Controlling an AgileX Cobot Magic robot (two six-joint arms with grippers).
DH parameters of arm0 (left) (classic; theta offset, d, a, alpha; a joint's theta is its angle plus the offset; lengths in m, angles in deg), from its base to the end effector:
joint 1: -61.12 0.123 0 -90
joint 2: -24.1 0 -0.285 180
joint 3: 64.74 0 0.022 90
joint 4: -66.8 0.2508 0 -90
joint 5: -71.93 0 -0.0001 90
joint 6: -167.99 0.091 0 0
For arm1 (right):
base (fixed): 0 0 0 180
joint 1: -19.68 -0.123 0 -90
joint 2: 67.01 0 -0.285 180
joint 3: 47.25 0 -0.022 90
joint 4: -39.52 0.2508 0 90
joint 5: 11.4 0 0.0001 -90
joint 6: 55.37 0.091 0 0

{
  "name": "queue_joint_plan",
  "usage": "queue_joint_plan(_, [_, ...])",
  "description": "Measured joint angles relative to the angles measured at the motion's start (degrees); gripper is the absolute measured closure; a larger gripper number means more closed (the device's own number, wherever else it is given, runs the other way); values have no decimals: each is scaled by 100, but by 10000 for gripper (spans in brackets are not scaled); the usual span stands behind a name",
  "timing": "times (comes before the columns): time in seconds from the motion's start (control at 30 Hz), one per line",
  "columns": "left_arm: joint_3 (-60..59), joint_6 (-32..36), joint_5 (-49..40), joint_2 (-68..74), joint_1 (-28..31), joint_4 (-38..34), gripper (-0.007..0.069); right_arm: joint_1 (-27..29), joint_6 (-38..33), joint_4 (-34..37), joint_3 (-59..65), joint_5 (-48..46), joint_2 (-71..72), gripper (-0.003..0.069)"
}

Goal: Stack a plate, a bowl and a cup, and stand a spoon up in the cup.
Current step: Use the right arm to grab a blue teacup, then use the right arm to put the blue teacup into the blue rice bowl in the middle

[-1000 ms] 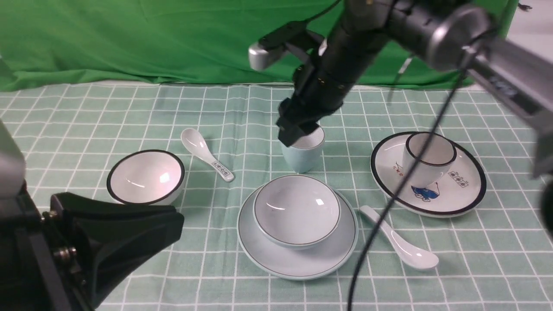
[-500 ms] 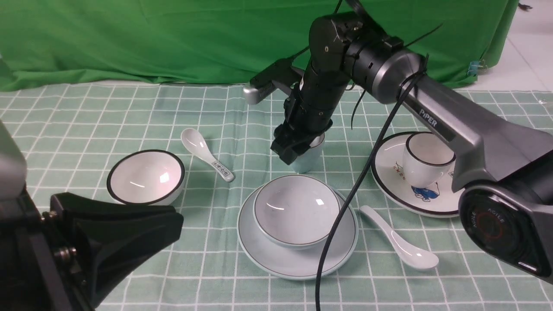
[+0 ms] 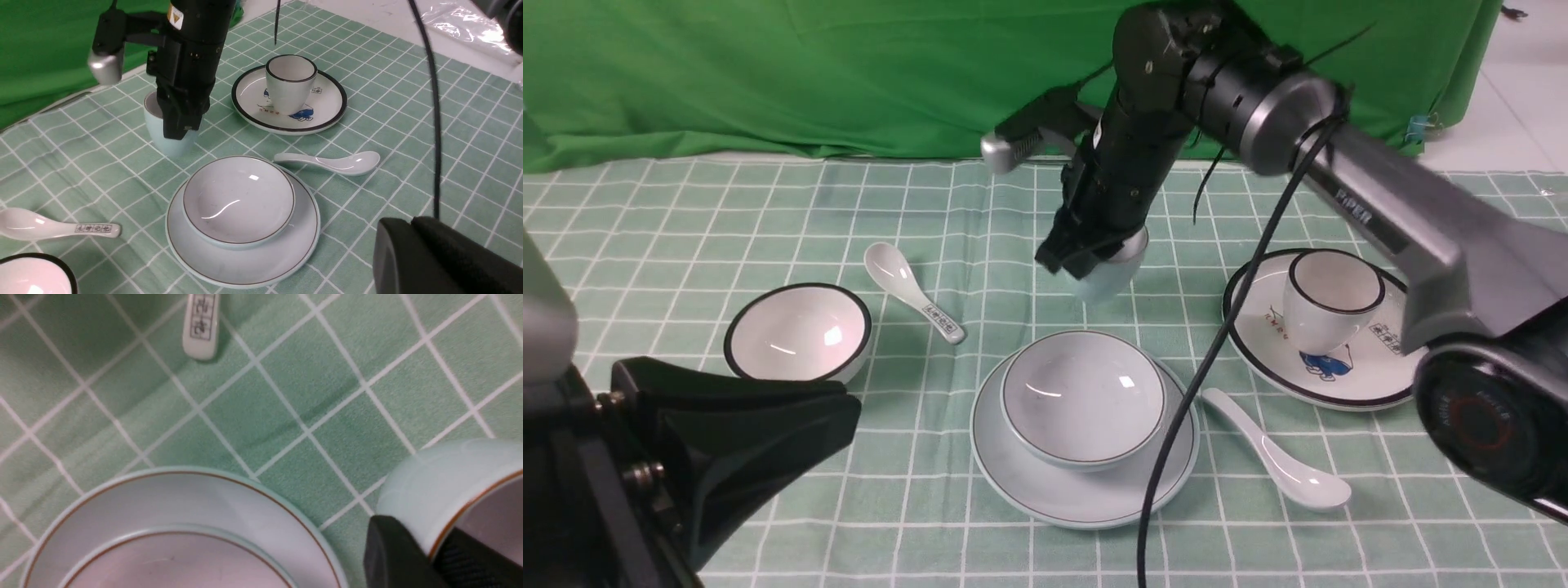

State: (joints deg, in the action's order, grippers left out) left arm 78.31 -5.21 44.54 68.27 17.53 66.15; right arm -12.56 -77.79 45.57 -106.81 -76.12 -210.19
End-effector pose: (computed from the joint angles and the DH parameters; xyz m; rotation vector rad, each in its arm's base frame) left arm 0.0911 -0.0874 0.3531 0.8114 1.7389 -0.4472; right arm 0.4374 0.2861 0.2665 -1.1698 2.3144 0.2029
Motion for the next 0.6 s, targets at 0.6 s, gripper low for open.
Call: queue_joint_plan(0.6, [0,6,-340,0,0,66,615,-1111,507,17,3836,652,2251,575])
